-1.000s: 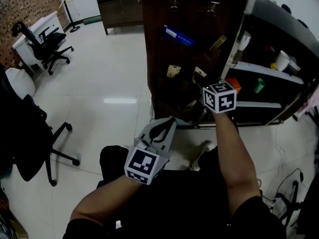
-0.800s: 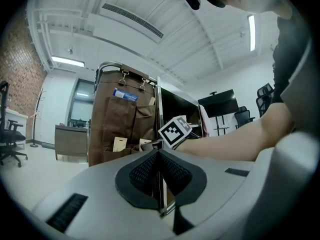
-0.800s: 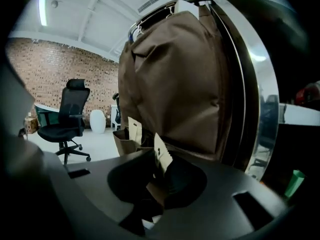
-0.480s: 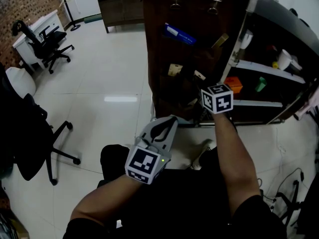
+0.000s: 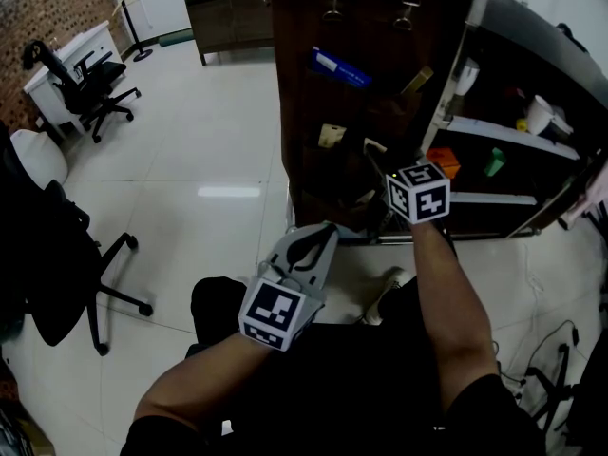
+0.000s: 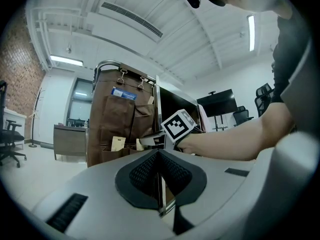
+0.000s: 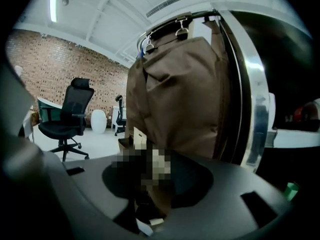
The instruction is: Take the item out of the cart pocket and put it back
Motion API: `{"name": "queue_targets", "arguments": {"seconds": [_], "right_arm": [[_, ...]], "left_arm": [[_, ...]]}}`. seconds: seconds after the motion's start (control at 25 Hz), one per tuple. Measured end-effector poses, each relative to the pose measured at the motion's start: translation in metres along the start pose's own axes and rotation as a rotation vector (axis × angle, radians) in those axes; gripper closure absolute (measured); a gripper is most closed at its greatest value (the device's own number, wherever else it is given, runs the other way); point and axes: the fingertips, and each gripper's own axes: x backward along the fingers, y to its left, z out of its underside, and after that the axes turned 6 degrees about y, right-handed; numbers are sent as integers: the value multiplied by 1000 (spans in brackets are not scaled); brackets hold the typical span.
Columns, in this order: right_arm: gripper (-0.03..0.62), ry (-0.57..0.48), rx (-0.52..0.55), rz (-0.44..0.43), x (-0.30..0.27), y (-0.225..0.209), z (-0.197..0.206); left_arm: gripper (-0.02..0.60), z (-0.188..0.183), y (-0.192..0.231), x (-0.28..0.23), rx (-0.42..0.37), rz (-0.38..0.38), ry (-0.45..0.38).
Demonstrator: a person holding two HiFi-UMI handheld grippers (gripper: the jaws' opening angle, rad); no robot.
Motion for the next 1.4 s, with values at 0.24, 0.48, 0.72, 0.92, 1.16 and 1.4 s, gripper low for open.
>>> {"name": "queue_targets", "arguments": {"seconds": [0.24, 0.48, 0.72, 0.92, 1.16, 1.4], "right_arm": [[531, -110, -77, -101, 55, 30, -24], [589, -275, -145, -181, 132, 71, -50], [589, -340, -203, -217, 185, 99, -51], [589, -270, -214, -231, 185, 118, -16], [589, -170, -210, -252, 165, 134, 22], [589, -161, -213, -260, 160, 136, 27]], "left_arm": [[581, 0, -1, 2, 0, 3, -1], [581, -2, -3, 2, -7, 4, -2], [581, -3, -4, 3, -6, 1, -7], [581, -4, -5, 3, -7, 2, -16], [581, -4, -5, 4, -6, 2, -21], [581, -5, -4, 4, -3, 0, -22]]}}
